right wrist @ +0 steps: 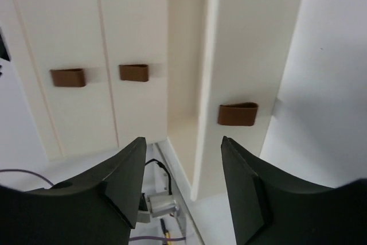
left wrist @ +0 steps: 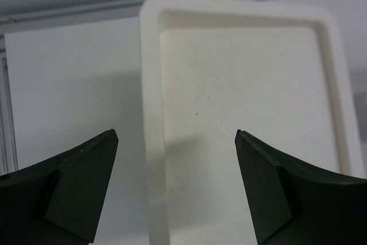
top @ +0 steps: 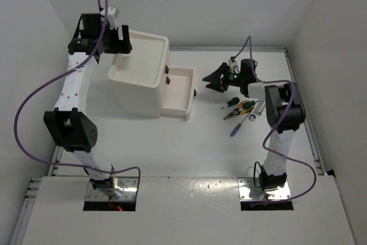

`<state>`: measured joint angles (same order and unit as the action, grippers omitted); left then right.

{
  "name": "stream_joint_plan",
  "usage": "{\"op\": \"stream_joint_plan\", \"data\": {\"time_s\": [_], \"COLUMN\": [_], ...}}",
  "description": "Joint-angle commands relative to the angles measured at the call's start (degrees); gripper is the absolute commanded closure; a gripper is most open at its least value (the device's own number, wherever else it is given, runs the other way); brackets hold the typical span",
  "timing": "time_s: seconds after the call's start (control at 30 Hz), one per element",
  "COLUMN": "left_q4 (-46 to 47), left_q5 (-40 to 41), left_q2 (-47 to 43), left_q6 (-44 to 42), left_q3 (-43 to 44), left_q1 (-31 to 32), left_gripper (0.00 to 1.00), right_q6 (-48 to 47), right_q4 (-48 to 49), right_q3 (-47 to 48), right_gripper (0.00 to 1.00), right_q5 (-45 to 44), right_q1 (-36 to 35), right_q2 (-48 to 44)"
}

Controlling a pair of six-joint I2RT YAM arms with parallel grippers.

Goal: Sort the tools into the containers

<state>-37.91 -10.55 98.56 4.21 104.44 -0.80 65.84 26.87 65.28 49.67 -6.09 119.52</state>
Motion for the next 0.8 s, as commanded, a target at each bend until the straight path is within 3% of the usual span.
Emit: {"op": "stream_joint_plan", "data": {"time_s": [0.0,0.2,0.4,0.6,0.7,0.77], "left_q4": [-0.05,0.64,1.96,3.11,3.63,3.63], "left_q5": [-2.99,1.05,6.76,9.23,9.23,8.26], "left_q2": [-0.83,-5.56,-14.26,-23.76,-26.31,-26.32], "left_q6": [0.10,0.10,-0.95,-3.06,-3.06,-3.06], "left_q3": [9.01,11.93,2.01,-8.28,-11.10,-12.59], "left_q1": [-0.43,-0.43,-0.43,-2.28,-3.94,-4.56], "left_gripper": [0.10,0.08,0.01,0.00,0.00,0.00], "right_q6": [-9.32,-25.12,-50.06,-64.76,-65.84,-67.51], "right_q4": [-8.57,-24.65,-49.50,-62.70,-64.66,-64.67], "right_q3": [2.66,3.28,7.67,8.90,9.43,7.77], "right_gripper": [0.43,0.43,0.43,0.43,0.24,0.24], "right_q5": [0.43,-0.10,-5.18,-16.61,-24.43,-26.63], "right_q1": [1.51,5.03,9.50,13.90,14.96,15.66], "right_q2": [-6.75,-15.62,-20.81,-23.72,-23.72,-25.30]}}
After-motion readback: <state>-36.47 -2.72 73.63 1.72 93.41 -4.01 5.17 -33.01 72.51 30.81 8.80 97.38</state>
